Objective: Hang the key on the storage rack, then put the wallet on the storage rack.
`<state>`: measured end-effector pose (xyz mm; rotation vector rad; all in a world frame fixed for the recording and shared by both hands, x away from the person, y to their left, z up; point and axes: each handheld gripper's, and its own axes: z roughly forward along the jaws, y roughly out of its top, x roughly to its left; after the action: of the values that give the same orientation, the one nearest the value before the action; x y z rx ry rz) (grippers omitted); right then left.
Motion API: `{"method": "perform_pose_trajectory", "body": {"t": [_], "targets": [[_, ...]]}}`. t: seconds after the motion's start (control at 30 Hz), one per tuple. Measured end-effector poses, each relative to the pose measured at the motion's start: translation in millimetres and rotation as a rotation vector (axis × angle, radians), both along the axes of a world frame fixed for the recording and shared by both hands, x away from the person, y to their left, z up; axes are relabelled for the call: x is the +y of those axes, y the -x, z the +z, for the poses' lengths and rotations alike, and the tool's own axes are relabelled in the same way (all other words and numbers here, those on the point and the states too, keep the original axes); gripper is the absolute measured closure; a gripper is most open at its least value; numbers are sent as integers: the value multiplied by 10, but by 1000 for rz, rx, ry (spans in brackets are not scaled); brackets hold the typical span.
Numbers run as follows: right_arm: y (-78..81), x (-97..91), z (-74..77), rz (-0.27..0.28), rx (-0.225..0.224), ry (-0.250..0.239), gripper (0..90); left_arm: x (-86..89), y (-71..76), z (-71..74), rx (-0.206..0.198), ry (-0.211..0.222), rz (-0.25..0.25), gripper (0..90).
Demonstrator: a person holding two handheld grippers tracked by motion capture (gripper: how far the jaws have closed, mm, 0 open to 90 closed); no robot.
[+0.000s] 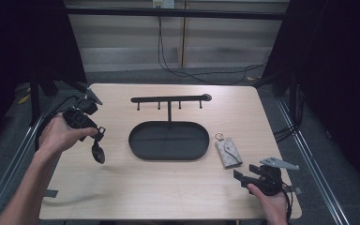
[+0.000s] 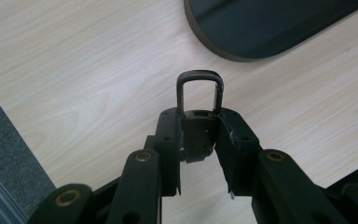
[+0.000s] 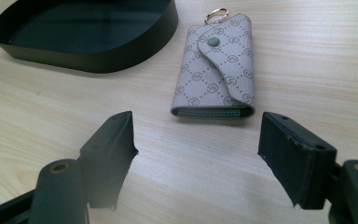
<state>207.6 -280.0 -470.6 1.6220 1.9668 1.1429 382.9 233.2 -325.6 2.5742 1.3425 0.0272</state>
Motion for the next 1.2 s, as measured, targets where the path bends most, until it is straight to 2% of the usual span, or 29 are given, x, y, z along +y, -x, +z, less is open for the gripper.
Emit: {"method": "perform_pose_trajectory", "body": {"t": [0.33,0.43,0.67,0.8,0.9,1.13,1.2], "targets": [[-1,-3,0,-3,1,-4,267,-110,10,101,-7,18,-14,710],[-8,-3,0,-5,3,-6,265,-148,-2,125,-3,7,-22,710],[-10,1,0,-6,3,-4,265,-239,2,193,-3,16,-30,709],[-9,-2,1,-3,1,-3,265,-298,-15,217,10,3,-42,710],[-3,-2,2,0,1,0,265,-330,-25,234,2,6,-39,709],[-2,-5,1,0,1,-1,265,-460,-75,247,21,-19,-63,709],[-1,-6,2,0,-1,-4,265,-488,-94,250,29,-13,-58,709]]}}
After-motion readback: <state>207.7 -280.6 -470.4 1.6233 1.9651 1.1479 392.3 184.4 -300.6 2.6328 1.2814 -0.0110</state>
